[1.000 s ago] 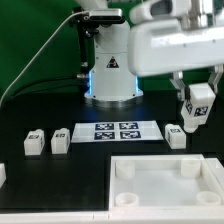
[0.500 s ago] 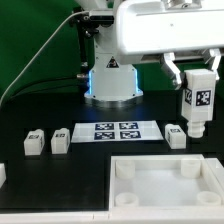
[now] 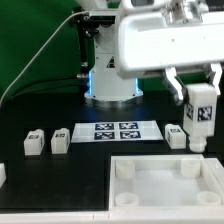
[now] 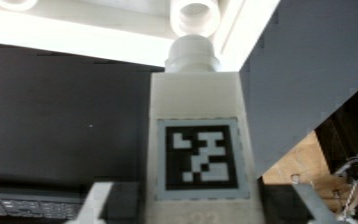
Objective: Assemble one leg
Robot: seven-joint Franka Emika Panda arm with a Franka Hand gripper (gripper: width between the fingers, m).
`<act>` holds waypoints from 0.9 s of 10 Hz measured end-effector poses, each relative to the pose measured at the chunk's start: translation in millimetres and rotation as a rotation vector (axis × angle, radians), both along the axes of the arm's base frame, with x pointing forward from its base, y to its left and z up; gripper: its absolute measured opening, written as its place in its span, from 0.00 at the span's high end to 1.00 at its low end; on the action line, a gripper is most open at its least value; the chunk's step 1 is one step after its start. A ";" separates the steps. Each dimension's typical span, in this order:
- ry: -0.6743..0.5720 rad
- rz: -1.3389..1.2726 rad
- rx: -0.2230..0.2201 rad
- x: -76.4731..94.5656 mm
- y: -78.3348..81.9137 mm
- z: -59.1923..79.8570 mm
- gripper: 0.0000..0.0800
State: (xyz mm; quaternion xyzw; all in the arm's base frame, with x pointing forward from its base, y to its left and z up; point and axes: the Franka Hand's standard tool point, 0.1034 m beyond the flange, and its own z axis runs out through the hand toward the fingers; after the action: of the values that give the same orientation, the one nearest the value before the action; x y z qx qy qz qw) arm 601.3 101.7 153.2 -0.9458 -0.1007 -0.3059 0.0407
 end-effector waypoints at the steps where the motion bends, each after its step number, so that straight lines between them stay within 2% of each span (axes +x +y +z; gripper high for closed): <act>1: -0.006 -0.002 0.006 11.2 2.0 -3.4 0.64; 2: -0.006 0.000 0.014 20.0 6.8 -10.2 0.64; 4: -0.005 0.002 0.022 27.4 14.1 -17.0 0.64; 6: -0.001 -0.003 0.025 26.0 13.0 -34.8 0.64; 9: 0.012 -0.001 0.017 23.3 6.6 -46.5 0.64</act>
Offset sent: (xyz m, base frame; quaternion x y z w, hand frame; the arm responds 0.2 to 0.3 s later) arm 0.0304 0.0026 -0.0157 -0.0279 0.0119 0.0066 0.9995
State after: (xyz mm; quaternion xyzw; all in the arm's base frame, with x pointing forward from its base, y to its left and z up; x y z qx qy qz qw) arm 624.6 108.3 106.7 -0.9473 -0.0976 -0.3010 0.0492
